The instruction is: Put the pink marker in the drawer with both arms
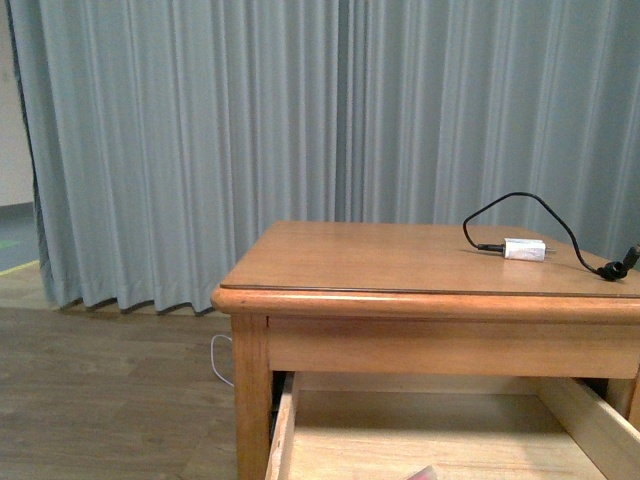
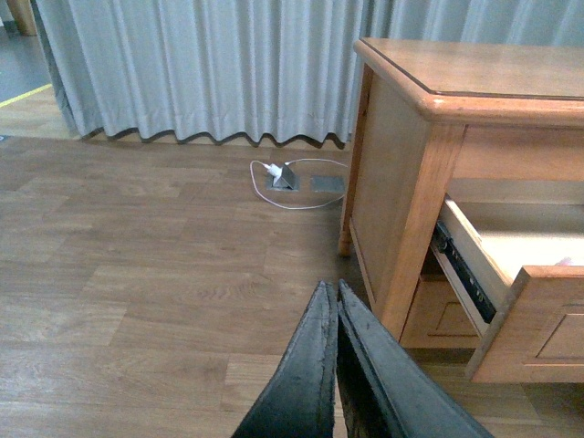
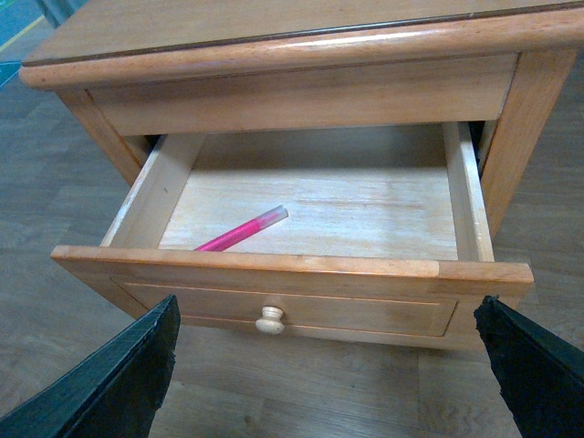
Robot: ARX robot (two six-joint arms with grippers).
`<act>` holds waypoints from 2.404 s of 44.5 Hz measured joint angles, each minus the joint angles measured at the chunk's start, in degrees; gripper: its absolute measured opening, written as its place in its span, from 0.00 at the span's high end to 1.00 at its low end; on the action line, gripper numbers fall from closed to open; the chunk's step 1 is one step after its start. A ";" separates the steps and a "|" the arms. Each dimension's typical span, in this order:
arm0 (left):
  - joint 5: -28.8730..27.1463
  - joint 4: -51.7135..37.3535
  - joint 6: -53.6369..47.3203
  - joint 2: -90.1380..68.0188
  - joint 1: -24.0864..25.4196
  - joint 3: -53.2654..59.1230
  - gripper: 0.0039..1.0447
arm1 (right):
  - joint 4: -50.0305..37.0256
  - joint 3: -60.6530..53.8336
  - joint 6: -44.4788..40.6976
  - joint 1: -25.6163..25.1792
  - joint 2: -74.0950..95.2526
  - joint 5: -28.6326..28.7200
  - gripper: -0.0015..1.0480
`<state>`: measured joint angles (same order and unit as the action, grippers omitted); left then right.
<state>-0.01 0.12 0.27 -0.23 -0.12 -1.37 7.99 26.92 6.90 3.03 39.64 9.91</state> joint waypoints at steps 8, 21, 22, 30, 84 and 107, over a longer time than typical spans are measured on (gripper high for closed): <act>0.00 0.00 0.00 0.02 0.00 0.00 0.72 | -6.27 -2.19 -1.86 1.86 -0.72 -8.20 0.08; 0.00 0.00 0.00 0.02 0.00 0.00 0.24 | -0.28 0.87 -4.68 2.71 6.29 -10.82 0.08; 0.00 0.00 0.00 0.02 0.00 0.00 0.19 | 1.31 1.60 -4.94 2.49 8.52 -9.44 0.08; 0.00 0.00 -0.04 0.02 0.00 0.00 0.06 | 3.69 4.68 -2.40 2.01 24.70 -4.59 0.08; 0.00 0.00 -0.04 0.02 0.00 0.00 0.06 | -35.15 20.96 -4.31 -1.97 67.01 -8.11 0.08; 0.00 0.00 -0.04 0.02 0.00 0.00 0.06 | -54.60 23.21 -5.62 -2.32 78.07 -7.61 0.08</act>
<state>-0.01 0.12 0.23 -0.21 -0.12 -1.37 -46.61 50.13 1.28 0.71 117.71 2.31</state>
